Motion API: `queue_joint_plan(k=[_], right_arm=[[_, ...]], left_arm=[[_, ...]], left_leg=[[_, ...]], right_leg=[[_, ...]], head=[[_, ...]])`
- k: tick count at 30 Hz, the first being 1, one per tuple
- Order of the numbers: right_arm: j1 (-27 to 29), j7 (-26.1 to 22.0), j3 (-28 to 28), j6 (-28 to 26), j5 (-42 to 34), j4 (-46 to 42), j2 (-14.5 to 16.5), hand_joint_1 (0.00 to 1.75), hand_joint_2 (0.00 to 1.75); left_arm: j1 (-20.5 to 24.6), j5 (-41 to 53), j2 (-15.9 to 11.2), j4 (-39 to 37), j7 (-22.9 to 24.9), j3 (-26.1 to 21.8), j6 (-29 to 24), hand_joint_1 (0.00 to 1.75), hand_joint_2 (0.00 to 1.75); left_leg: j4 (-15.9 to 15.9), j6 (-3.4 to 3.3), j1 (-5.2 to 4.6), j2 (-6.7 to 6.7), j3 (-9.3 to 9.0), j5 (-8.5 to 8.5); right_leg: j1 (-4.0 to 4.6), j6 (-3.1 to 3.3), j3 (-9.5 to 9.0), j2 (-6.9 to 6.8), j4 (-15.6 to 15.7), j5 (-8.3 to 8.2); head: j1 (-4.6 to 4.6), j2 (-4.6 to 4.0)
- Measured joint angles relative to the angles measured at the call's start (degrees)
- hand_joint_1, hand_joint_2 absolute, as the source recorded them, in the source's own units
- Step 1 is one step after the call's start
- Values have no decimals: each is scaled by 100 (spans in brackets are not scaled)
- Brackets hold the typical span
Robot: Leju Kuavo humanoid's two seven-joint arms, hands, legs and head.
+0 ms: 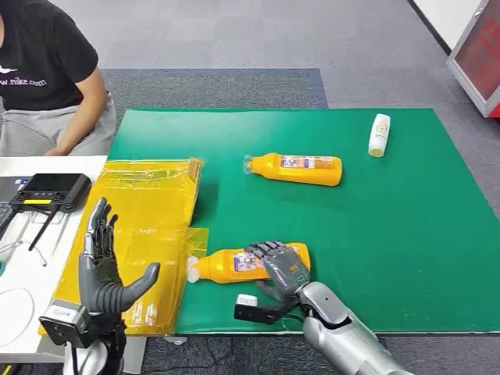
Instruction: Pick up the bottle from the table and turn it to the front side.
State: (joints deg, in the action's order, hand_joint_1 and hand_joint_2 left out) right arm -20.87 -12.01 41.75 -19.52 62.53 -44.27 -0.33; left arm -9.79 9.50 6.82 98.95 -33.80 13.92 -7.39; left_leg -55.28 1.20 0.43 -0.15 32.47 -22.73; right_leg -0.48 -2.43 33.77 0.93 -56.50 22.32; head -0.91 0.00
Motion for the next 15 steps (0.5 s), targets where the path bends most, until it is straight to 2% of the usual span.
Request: queue_joint_plan(k=[2,6,10,15], right_arm=[[94,-212,-81,-122,-291,-82,18,175,175],[573,-917,-566,-525,-1477,-658,185,175,175],[1006,-1168,-993,-652,-2058,-1391,383,175,175],[1289,-1434,-1385,-682,-2503,-2113,511,175,175]], left_arm=[[-1,-15,0,0,-7,0,-1,0,175],[-29,-103,-1,0,-49,-3,-2,0,175],[-45,-164,-1,4,-167,5,-14,0,175],[-47,-176,1,33,-267,7,-161,0,175]], left_leg=[[0,-2,0,-4,5,-2],[0,0,0,-11,31,-6],[0,5,0,-10,68,-6],[0,7,1,-10,91,-3]], right_leg=[[0,-3,-1,-4,0,5],[0,-7,17,-10,-1,11],[0,-4,58,-9,-1,9],[0,-3,81,-9,-2,9]], head=[[-1,0],[-3,0],[-1,0],[-2,0]])
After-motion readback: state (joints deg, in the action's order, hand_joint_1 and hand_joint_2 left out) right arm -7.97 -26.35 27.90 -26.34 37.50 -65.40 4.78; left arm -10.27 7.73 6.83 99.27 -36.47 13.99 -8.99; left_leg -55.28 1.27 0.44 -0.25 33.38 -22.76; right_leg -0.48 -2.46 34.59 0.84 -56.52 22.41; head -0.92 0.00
